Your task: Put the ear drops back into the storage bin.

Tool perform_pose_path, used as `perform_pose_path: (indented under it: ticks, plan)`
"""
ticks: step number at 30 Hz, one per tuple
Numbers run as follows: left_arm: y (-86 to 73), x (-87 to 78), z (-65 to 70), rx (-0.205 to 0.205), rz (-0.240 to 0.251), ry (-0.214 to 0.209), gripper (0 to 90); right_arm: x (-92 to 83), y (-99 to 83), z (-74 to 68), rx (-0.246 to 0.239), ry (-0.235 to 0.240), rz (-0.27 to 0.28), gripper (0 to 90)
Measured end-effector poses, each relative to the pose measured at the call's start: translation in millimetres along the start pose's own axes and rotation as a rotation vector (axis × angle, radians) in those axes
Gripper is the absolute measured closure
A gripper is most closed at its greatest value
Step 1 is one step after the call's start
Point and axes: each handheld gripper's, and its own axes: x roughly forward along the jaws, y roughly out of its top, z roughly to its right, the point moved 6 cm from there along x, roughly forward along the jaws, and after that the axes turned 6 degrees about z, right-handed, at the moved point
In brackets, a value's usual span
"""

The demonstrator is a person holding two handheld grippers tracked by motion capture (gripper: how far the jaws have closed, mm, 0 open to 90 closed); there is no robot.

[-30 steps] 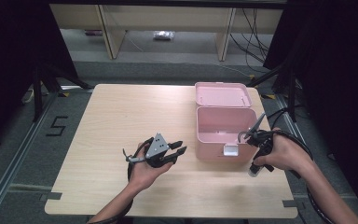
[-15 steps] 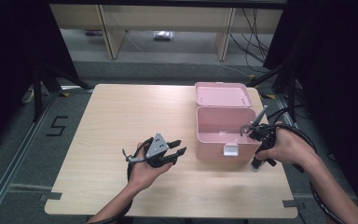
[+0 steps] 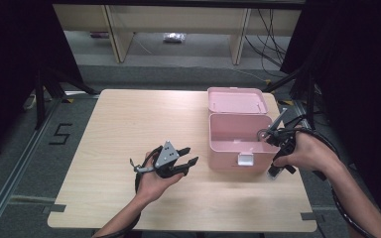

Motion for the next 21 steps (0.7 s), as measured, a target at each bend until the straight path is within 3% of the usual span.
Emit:
perform_pose_path:
  ticks: [2, 5, 17, 20, 21]
  plan:
    - [0.2, 0.2, 0.2, -0.001, 0.000, 0.000, 54.7, -1.1, 1.4, 3.4, -0.033, -0.005, 0.007, 60.8]
    - [0.2, 0.4, 0.3, 0.001, -0.001, -0.001, 54.7, -3.9, 2.1, 1.9, -0.001, -0.004, 0.005, 60.8]
    - [-1.1, 0.3, 1.1, -0.002, 0.000, -0.002, 54.7, -13.8, 8.1, 8.3, 0.006, -0.010, 0.019, 60.8]
    - [-1.1, 0.1, 0.8, -0.001, -0.001, -0.002, 54.7, -16.0, 10.1, 12.5, -0.016, -0.013, 0.023, 60.8]
    - [-1.1, 0.1, 0.9, -0.002, 0.000, -0.001, 54.7, -16.9, 10.8, 11.8, 0.001, -0.014, 0.027, 60.8]
